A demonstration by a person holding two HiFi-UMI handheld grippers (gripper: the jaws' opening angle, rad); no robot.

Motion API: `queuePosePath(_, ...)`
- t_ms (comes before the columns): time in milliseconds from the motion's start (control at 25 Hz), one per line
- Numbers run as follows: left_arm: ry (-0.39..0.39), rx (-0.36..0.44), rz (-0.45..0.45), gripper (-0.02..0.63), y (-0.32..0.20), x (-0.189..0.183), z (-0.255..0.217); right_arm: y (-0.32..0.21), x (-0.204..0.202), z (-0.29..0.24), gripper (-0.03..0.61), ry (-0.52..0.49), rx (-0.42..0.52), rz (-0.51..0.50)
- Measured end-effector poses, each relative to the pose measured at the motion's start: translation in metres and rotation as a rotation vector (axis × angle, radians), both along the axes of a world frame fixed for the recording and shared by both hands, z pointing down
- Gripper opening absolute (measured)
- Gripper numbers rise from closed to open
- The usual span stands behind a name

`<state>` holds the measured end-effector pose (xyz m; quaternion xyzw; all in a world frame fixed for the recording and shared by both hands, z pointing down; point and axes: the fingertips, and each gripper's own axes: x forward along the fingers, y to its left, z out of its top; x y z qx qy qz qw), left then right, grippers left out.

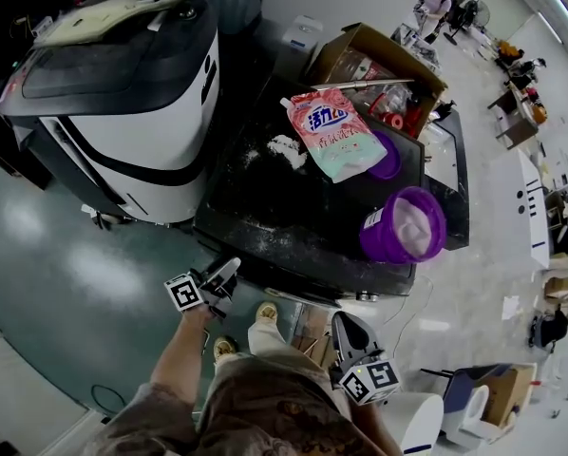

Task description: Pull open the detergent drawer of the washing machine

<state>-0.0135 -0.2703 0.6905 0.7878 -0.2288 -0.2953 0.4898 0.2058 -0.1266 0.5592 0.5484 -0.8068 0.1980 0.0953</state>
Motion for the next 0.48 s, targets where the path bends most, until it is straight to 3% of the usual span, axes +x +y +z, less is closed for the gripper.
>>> queuePosePath(480, 0.032, -0.008, 0.003, 0.322, 0.019, -0.004, 0.002, 0.021, -0.007, 0.001, 0.003, -0.001, 0.005, 0.015)
